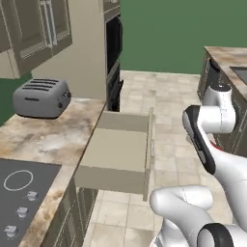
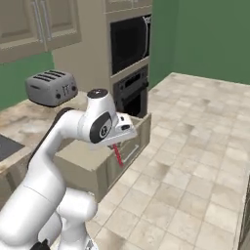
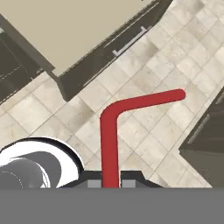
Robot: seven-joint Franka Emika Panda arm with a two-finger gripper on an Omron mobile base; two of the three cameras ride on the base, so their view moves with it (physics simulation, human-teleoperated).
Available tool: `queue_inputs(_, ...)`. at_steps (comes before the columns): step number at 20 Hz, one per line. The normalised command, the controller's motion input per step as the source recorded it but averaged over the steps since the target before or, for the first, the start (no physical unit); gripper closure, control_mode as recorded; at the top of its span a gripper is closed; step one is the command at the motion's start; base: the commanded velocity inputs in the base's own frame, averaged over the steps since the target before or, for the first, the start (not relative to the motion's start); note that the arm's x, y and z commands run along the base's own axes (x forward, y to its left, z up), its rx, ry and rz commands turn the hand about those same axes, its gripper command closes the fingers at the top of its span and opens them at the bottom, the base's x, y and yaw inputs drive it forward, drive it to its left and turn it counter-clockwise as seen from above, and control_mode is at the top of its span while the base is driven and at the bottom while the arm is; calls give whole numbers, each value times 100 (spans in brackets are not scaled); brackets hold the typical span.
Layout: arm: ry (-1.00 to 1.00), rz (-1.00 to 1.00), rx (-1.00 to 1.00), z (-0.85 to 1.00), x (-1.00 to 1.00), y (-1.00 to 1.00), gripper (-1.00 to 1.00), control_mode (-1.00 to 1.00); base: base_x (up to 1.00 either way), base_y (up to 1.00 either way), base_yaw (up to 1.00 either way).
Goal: Take a straw from the drawer in front and place it inside the glass cup on the dining counter.
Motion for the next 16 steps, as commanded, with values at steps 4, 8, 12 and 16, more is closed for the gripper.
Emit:
queue_inputs(4,0,0,0,0,0,0,100,100,-56,-39,-60)
queue_inputs(8,0,0,0,0,0,0,100,100,-51,-40,-57)
queue_inputs(12,0,0,0,0,0,0,100,100,-41,-39,-53)
queue_inputs(16,0,0,0,0,0,0,100,100,-11,-61,-42)
